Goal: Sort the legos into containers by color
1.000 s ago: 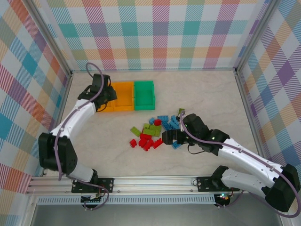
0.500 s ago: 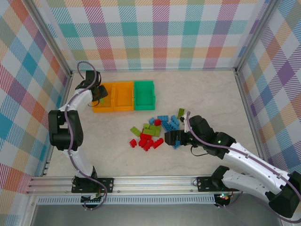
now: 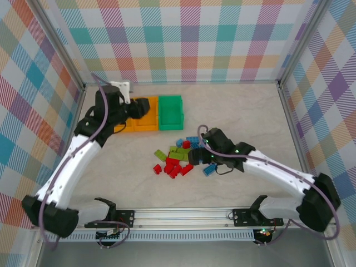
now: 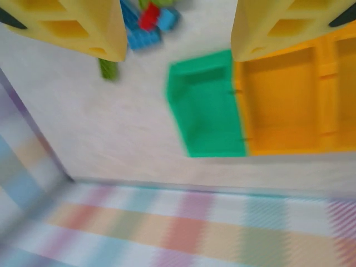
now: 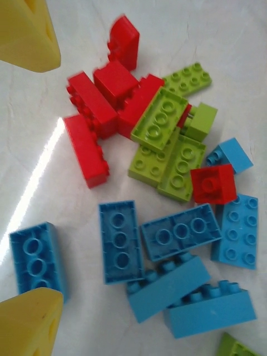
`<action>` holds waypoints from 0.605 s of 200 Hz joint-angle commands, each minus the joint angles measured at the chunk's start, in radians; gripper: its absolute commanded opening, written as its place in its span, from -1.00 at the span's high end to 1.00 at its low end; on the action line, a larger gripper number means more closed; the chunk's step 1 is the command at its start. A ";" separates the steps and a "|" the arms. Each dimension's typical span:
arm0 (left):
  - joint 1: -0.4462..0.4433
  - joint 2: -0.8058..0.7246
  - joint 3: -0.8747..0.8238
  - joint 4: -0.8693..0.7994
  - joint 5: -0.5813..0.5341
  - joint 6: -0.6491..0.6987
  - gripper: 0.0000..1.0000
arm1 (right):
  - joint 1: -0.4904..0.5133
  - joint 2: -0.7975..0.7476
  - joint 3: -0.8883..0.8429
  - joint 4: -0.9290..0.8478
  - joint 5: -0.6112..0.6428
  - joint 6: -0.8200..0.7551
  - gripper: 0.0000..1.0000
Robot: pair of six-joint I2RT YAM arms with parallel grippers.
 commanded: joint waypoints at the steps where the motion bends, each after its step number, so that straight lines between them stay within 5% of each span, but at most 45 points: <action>1: -0.098 -0.078 0.019 -0.221 0.046 0.227 -0.07 | -0.009 0.119 0.110 -0.042 0.065 -0.127 -1.00; 41: -0.169 -0.235 -0.067 -0.385 0.119 0.447 -0.19 | -0.079 0.329 0.258 -0.032 -0.024 -0.187 -0.54; 121: -0.169 -0.426 -0.349 -0.237 0.254 0.659 -0.67 | -0.098 0.565 0.371 0.053 -0.143 -0.161 -0.28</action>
